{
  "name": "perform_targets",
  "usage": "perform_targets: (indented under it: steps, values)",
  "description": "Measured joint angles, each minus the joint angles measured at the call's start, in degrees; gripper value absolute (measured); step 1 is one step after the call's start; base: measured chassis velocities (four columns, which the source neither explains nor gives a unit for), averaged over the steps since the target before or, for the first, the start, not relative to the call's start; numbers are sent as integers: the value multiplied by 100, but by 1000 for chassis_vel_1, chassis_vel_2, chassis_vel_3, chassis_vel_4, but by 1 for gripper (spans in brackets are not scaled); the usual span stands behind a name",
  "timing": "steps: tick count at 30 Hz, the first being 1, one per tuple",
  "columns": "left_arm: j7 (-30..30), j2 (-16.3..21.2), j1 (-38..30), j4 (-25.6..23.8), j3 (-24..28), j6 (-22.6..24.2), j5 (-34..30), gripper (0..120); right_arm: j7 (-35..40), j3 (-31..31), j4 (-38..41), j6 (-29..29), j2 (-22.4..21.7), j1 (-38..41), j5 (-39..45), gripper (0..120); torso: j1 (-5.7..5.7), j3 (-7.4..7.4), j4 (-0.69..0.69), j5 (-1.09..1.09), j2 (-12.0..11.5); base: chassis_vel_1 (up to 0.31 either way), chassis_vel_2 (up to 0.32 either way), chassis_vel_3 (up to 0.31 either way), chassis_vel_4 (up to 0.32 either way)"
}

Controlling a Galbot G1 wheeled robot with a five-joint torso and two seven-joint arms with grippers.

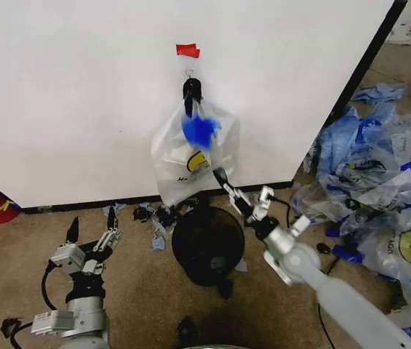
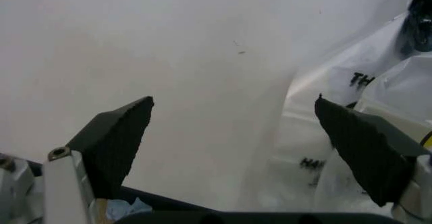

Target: Pick up the garbage bag from the wall and place it over the trash bin.

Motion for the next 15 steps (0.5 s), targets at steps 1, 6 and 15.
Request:
perform_targets:
  steps: [1,6,15]
  values:
    - [-2,0,5,-9,3,0,0,95,-71,32,0,-24,-20,-27,2,0,0,0,1,0,0,0,0,0,0]
    - [-6,24,43,-48,5,-1,0,95,-319,80,6,-134,-86,-114,-25,0,0,1,2,1,0,0,0,0,0]
    - [-28,61,52,-64,14,-9,-4,95,-844,30,-20,-319,-335,-171,-255,0,0,1,2,0,0,0,0,0,0]
